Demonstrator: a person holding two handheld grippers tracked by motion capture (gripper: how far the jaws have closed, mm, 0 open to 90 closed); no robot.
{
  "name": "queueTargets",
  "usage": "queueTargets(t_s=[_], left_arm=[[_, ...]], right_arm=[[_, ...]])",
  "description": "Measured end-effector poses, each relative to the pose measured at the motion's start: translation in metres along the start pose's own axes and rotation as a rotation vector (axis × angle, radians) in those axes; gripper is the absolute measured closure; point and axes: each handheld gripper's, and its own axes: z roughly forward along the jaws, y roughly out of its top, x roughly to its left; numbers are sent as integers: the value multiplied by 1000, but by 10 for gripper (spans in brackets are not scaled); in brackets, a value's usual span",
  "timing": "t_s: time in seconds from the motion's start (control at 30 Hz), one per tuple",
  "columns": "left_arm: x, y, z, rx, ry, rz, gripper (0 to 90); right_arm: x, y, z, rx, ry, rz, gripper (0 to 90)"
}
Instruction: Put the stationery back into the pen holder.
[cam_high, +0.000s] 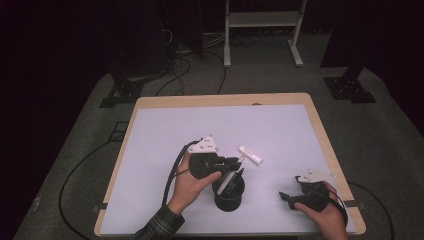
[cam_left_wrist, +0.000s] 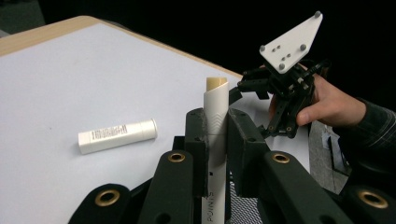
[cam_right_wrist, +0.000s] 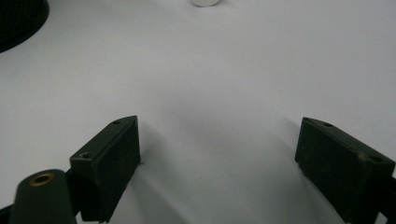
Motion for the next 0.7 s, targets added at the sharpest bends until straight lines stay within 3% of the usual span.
queueTargets(t_s=[0.7], left_arm=[[-1, -16, 3, 56, 22, -9, 787]], right_arm=[[0, 0, 0, 0, 1, 2, 128]])
